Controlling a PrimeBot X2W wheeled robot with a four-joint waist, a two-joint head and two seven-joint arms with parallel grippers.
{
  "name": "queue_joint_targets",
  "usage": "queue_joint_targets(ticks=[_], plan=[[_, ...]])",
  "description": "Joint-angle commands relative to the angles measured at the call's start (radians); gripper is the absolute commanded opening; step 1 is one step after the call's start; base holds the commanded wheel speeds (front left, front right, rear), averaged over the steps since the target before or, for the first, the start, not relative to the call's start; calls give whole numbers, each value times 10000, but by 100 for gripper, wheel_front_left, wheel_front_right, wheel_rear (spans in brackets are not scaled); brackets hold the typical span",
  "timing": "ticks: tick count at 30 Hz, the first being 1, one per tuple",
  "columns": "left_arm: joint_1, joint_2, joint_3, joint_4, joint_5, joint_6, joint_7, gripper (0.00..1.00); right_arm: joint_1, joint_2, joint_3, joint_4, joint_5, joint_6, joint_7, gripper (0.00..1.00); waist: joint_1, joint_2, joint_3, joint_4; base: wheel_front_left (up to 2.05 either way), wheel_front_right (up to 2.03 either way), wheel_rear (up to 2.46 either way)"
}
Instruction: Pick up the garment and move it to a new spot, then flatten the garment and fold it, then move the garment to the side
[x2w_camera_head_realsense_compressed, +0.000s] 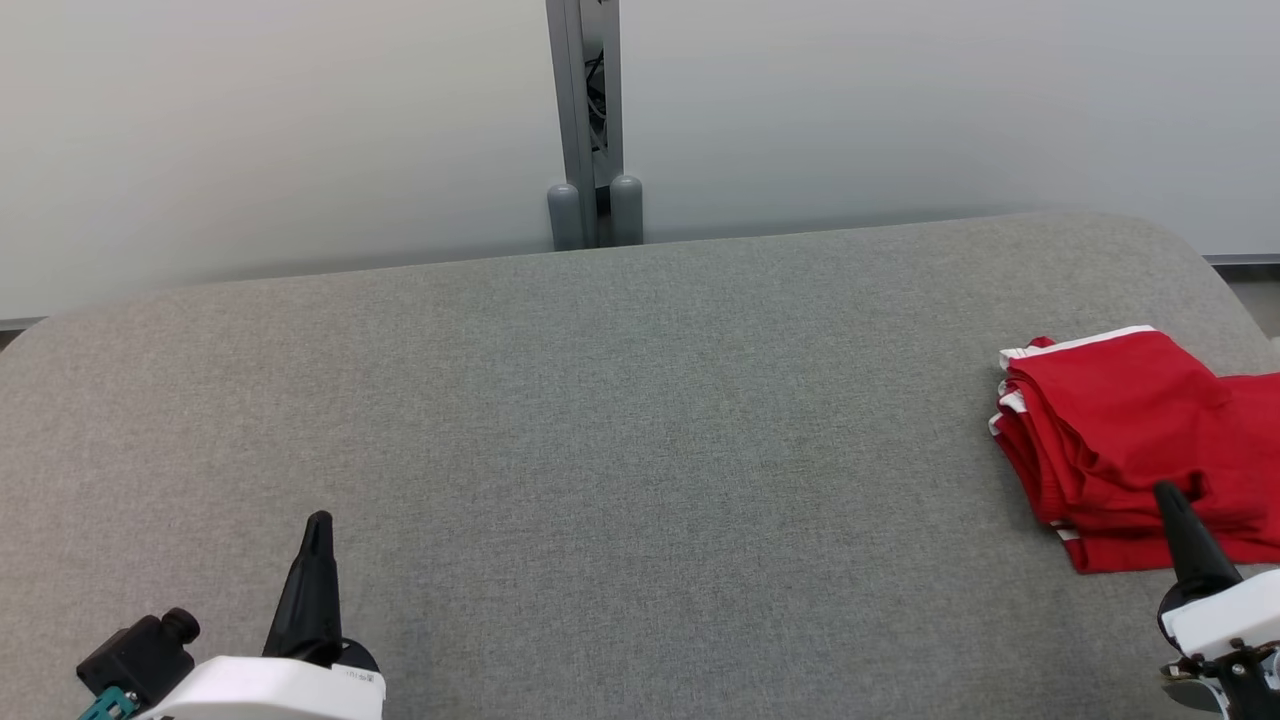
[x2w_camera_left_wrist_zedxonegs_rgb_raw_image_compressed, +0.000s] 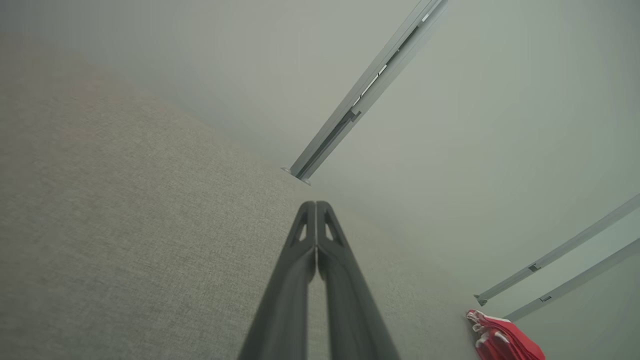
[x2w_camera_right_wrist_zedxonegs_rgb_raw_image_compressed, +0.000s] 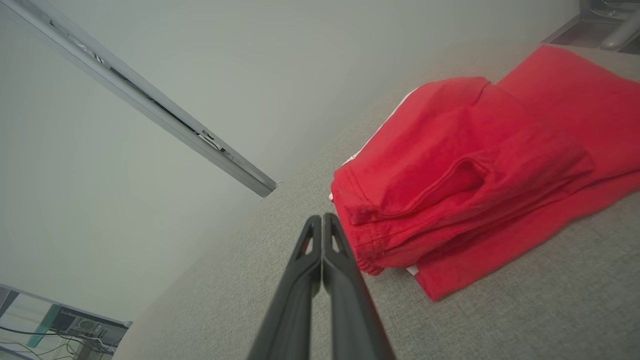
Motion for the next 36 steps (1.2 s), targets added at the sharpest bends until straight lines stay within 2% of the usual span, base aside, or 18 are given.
queue_joint_targets(ticks=[1,36], plan=[[-393,43,8,-75,-225,-102,-50,0,-306,-136,-162,-34,261,4,124,0,0,-1,2,3,0,0,0],[-1082,-582,-324,578,-3693,-897,-206,0,-1342,-515,-1832,1358,3836,9,2151,0,0,-1,93,107,0,0,0]])
